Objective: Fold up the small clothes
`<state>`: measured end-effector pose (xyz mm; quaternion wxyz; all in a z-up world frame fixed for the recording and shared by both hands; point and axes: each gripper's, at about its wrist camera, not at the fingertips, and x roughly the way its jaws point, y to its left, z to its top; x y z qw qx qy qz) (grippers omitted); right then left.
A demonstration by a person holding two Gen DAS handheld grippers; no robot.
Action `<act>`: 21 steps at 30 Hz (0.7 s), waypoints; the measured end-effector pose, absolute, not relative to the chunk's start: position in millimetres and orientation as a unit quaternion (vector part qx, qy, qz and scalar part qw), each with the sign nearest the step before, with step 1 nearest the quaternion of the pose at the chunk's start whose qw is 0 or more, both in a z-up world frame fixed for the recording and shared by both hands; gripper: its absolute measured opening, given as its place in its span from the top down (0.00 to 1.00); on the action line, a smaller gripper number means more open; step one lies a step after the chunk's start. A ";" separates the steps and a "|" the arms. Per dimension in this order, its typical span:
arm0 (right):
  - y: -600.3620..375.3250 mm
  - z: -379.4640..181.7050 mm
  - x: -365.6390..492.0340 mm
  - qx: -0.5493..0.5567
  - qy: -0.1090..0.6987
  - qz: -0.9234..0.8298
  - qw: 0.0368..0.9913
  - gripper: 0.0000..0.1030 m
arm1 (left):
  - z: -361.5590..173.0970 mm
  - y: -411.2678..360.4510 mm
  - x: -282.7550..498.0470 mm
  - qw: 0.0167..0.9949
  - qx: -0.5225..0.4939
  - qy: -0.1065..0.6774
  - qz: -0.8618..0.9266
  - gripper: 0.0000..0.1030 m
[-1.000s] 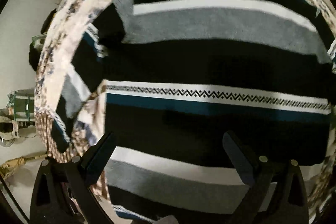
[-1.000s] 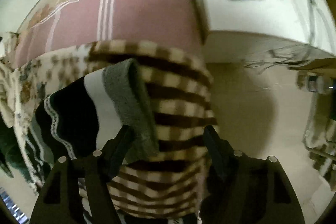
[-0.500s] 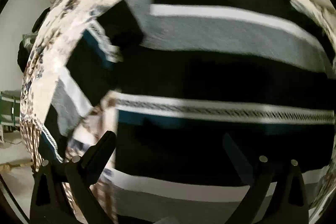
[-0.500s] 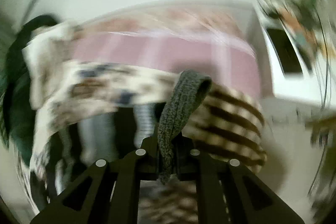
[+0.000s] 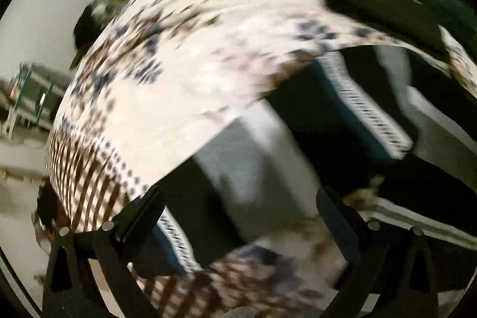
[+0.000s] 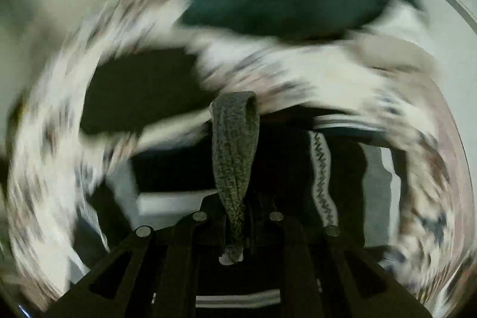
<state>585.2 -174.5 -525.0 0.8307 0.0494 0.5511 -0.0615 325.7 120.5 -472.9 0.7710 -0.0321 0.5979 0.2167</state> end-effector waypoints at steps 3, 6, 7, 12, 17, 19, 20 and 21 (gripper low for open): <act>-89.1 -581.7 601.8 -0.013 0.588 -0.032 0.808 0.90 | -483.6 150.9 317.1 0.760 -0.051 0.602 0.237 0.00; -48.2 -616.8 596.4 -0.042 0.604 -0.024 0.795 0.90 | -491.0 174.0 307.9 0.754 -0.063 0.605 0.249 0.00; -40.4 -622.7 595.3 -0.047 0.608 -0.021 0.792 0.90 | -492.3 178.9 305.7 0.752 -0.067 0.606 0.250 0.00; -39.4 -636.9 587.2 0.010 0.654 0.039 0.756 0.57 | -484.5 209.9 277.3 0.748 -0.102 0.599 0.267 0.00; -105.9 -592.0 534.6 0.076 0.624 0.041 0.776 0.33 | -489.6 243.8 215.3 0.702 -0.234 0.602 0.301 0.00; -134.4 -583.1 511.5 0.076 0.626 0.015 0.776 0.33 | -507.5 252.7 187.5 0.658 -0.348 0.597 0.298 0.00; -148.9 -581.2 500.1 0.079 0.630 0.005 0.772 0.33 | -519.4 254.1 179.2 0.636 -0.396 0.594 0.293 0.00; -160.7 -581.1 488.5 0.083 0.633 -0.001 0.769 0.33 | -530.4 254.3 174.9 0.617 -0.432 0.591 0.289 0.02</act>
